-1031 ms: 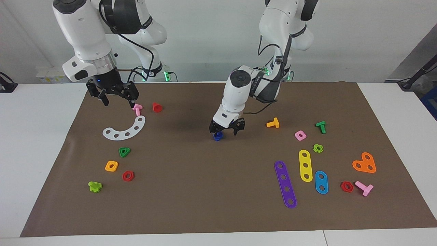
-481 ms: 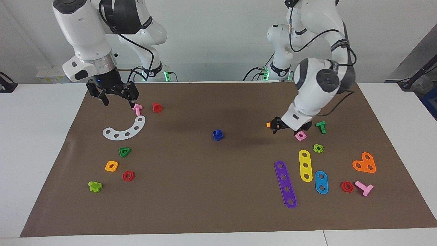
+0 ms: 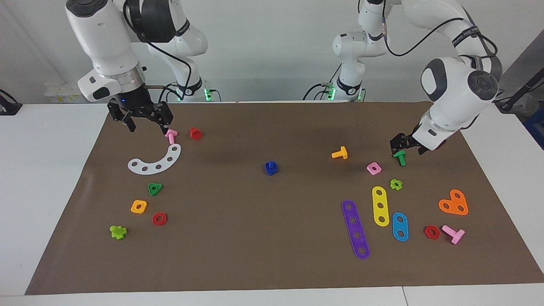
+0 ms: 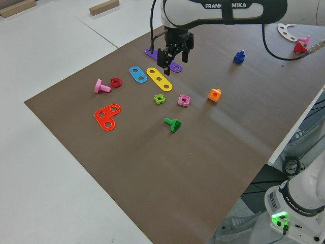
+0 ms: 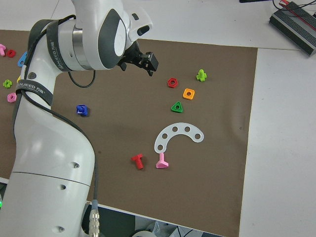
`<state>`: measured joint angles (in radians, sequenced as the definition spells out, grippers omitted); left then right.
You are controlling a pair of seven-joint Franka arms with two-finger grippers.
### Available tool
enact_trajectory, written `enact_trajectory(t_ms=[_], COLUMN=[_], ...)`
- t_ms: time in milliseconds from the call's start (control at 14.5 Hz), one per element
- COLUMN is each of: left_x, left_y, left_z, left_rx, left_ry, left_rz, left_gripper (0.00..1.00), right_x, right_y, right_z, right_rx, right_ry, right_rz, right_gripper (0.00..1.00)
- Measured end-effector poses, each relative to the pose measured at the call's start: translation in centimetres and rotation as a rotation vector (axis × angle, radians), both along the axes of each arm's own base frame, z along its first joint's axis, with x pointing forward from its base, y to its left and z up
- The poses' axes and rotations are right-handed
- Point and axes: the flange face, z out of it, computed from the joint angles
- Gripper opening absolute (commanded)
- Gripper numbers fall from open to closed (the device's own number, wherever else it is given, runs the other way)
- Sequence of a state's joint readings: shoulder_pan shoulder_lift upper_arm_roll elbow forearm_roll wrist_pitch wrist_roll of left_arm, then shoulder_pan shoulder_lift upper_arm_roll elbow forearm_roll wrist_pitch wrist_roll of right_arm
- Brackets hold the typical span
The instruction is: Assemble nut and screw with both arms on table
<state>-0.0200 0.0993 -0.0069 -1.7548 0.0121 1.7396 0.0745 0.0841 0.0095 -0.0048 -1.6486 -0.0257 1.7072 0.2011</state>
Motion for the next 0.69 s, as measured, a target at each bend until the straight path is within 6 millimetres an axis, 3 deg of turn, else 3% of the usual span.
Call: enact_trajectory(t_ms=[206, 344, 481, 688], left_x=[-2.6, -4.0, -4.6, -4.4], left_y=[-0.2, -0.2, -0.3, -0.4], left_z=[5.9, 8.8, 9.9, 9.7], left_rx=[0.005, 0.005, 0.005, 0.005], left_ry=[-0.067, -0.106, -0.125, -0.122], left_rz=[-0.005, -0.005, -0.007, -0.009], left_gripper=[1.0, 1.0, 1.0, 1.0], right_x=[0.0, 0.0, 0.0, 0.0], right_y=[0.0, 0.0, 0.0, 0.0], right_z=[0.0, 0.0, 0.0, 0.0], right_rx=[0.0, 0.0, 0.0, 0.0], right_ry=[0.0, 0.0, 0.0, 0.0], right_rz=[0.0, 0.0, 0.0, 0.0], right_gripper=[1.0, 1.0, 1.0, 1.0])
